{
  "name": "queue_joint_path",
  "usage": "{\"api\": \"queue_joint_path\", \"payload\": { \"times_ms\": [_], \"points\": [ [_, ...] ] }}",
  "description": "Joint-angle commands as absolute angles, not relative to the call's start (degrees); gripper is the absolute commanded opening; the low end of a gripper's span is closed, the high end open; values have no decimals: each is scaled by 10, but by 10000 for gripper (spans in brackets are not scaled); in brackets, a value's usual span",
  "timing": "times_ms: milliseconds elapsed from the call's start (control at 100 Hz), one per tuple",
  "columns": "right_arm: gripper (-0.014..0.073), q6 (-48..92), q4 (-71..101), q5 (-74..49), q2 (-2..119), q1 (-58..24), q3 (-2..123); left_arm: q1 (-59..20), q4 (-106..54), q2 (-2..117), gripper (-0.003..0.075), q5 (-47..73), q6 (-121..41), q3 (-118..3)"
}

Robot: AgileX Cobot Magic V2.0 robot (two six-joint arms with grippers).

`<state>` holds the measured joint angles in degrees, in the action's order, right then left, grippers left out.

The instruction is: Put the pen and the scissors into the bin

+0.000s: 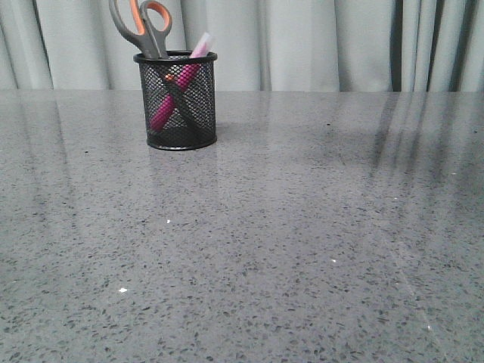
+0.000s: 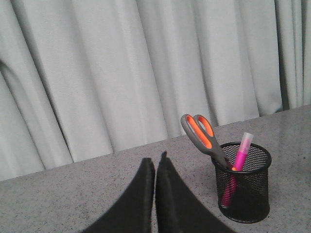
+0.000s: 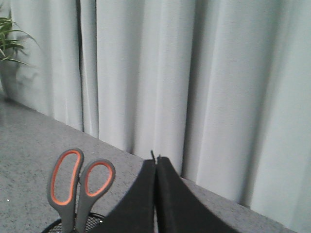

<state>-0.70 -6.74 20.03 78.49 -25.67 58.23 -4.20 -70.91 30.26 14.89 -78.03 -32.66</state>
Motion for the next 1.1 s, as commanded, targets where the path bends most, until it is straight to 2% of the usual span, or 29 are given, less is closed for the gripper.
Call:
{"api": "queue_joint_path", "payload": {
  "times_ms": [0,90,330,750,1090],
  "points": [
    [-74,0,-70,163,720,-244,597,-46,-718,304,-22,132,-776,-343],
    [-74,0,-93,110,673,-233,592,-46,-714,304,-22,132,-776,-342],
    [-75,0,-126,113,521,-208,472,-46,-736,286,-22,130,-776,-324],
    [-75,0,-120,137,181,-200,200,-46,-780,122,-22,72,-776,-214],
    [-75,0,-120,-17,-9,-200,94,-46,-800,54,-22,74,-776,-142]
  ]
}}
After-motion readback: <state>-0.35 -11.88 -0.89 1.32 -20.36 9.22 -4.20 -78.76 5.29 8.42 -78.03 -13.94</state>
